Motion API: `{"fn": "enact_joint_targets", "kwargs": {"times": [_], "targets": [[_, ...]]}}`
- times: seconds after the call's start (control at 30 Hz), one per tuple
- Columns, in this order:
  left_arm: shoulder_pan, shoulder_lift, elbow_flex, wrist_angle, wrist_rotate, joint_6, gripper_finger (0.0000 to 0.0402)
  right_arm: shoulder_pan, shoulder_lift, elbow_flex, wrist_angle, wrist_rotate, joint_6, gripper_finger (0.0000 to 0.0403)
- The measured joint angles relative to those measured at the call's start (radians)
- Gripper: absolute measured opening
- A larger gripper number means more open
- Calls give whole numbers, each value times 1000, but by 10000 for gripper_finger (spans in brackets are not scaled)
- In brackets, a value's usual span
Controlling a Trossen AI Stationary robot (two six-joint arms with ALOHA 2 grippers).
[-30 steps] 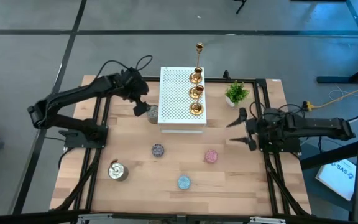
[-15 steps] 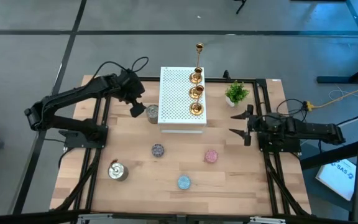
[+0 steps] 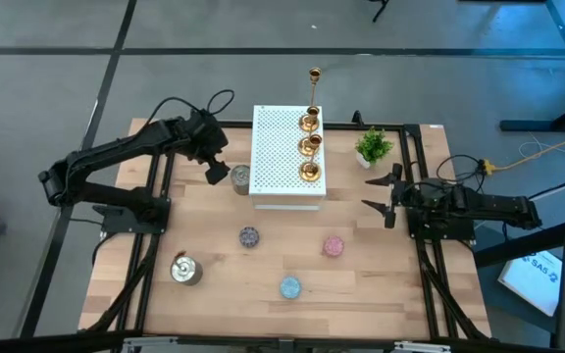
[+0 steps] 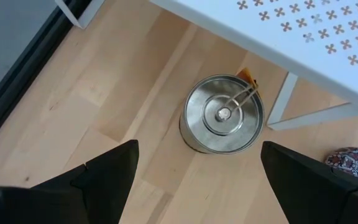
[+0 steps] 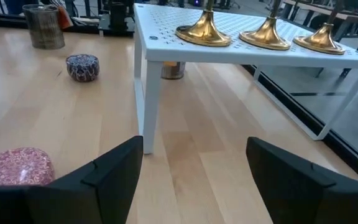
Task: Pick & Place candle stick holders
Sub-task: Put the top silver scented candle can on the shelf
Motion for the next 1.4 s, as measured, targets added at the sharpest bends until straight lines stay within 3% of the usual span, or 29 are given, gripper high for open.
{"fn": "enact_joint_targets", "kwargs": {"times": [0.17, 0.23, 0.5, 0.67, 1.13, 1.4], "targets": [[0, 0, 0, 0, 0, 0, 336, 0, 0, -9, 59, -230, -46, 291], [0, 0, 0, 0, 0, 0, 336, 0, 1, -22, 108, -276, -58, 291], [0, 0, 0, 0, 0, 0, 336, 0, 1, -99, 350, -264, -127, 291], [0, 0, 0, 1, 0, 0, 336, -1, 1, -98, 341, -194, -128, 291], [-2, 0, 0, 4, 0, 6, 336, -2, 3, -98, 342, -199, -128, 291], [-1, 0, 0, 130, 0, 183, 336, -2, 3, -98, 342, -199, -128, 291]]}}
